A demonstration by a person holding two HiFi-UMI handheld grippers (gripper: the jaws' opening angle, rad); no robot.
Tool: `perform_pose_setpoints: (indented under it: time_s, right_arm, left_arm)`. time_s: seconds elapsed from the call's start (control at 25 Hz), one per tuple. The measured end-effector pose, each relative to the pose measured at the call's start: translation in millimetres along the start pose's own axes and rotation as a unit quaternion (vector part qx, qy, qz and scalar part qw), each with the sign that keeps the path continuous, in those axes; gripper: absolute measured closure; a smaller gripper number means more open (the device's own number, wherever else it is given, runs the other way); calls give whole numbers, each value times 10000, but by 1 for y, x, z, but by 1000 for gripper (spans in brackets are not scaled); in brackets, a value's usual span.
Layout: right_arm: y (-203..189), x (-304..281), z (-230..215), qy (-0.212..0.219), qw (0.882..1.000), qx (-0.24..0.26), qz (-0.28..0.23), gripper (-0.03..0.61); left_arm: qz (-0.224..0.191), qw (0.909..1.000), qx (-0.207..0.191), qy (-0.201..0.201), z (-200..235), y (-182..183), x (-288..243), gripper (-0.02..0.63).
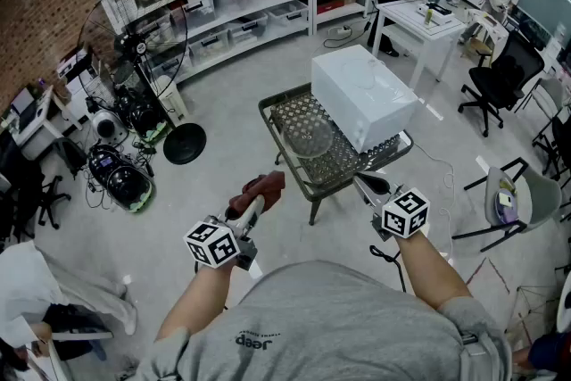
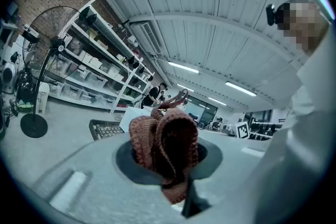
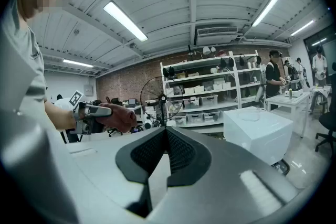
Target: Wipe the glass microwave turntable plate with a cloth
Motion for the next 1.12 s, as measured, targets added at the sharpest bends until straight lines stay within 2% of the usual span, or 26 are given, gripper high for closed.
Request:
perform_pose_setpoints:
  time_s: [0.6, 1.12]
  right_arm:
    - [4, 4, -15, 137, 9999, -47, 20, 571]
    - [19, 40, -64, 457, 9988, 89, -123, 569]
  left_arm:
    - [16, 10000, -34, 43, -9, 1, -18, 549]
    - [-258, 9986, -132, 444, -61, -2, -58, 549]
Point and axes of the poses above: the fingertips, and each gripper's own axes: x backward along the fingers, z to its left, y out of its top, the point moved 2 cm from there along x, backward along the fingers, and after that the axes turned 2 degrees about z, right-handed, at the moved point
